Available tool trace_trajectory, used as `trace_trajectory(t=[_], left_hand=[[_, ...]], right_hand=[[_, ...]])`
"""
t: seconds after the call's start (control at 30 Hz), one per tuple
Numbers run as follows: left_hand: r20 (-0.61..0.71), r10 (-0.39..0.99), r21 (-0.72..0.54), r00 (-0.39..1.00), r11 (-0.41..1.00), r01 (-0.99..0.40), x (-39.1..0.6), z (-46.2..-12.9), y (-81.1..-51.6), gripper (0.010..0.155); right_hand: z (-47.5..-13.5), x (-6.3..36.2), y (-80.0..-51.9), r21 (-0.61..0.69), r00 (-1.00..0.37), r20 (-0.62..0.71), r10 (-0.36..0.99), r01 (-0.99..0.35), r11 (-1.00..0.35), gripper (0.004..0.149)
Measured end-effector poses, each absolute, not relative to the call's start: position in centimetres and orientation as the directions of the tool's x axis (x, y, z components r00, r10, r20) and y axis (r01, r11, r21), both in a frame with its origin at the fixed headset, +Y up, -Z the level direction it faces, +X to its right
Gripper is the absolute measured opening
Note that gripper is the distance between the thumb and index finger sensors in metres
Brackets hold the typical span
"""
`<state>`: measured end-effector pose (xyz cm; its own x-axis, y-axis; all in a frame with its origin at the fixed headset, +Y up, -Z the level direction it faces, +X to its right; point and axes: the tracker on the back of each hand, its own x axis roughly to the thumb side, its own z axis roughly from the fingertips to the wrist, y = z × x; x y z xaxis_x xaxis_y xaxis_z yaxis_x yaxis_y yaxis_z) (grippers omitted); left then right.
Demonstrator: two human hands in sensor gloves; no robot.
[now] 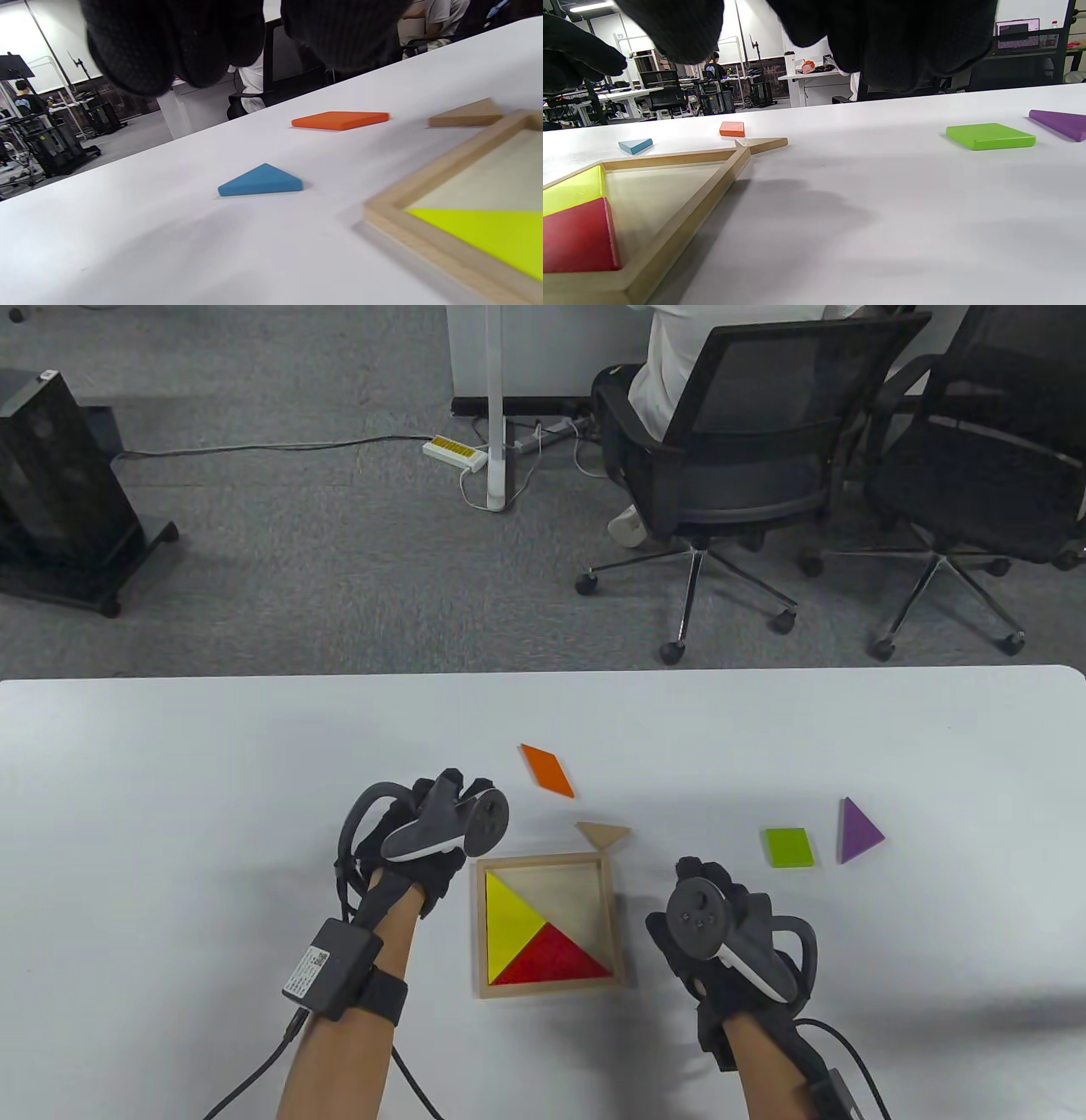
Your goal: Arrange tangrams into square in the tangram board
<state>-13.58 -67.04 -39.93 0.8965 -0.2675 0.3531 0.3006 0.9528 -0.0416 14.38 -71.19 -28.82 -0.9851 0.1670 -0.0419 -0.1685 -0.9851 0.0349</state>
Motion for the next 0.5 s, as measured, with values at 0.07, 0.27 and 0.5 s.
trace_trajectory(t=[0.07,0.27,0.5], left_hand=[[0.343,-0.273,-0.046,0.899,0.951,0.306,-13.5,-40.6,-67.4,0.067],[0.315,-0.311,-0.112,0.897,0.926,0.361,-12.9,-42.7,-69.3,0.068],[0.278,-0.32,-0.215,0.906,0.898,0.384,-13.1,-44.9,-71.7,0.07]], right_hand=[[-28.9,14.5,-71.2,0.032,-0.985,-0.045,0.166,-0.167,-0.985,0.08],[-29.1,14.9,-71.6,0.045,-0.987,-0.056,0.152,-0.154,-0.987,0.08],[-29.2,15.2,-71.9,0.056,-0.986,-0.064,0.151,-0.155,-0.986,0.08]])
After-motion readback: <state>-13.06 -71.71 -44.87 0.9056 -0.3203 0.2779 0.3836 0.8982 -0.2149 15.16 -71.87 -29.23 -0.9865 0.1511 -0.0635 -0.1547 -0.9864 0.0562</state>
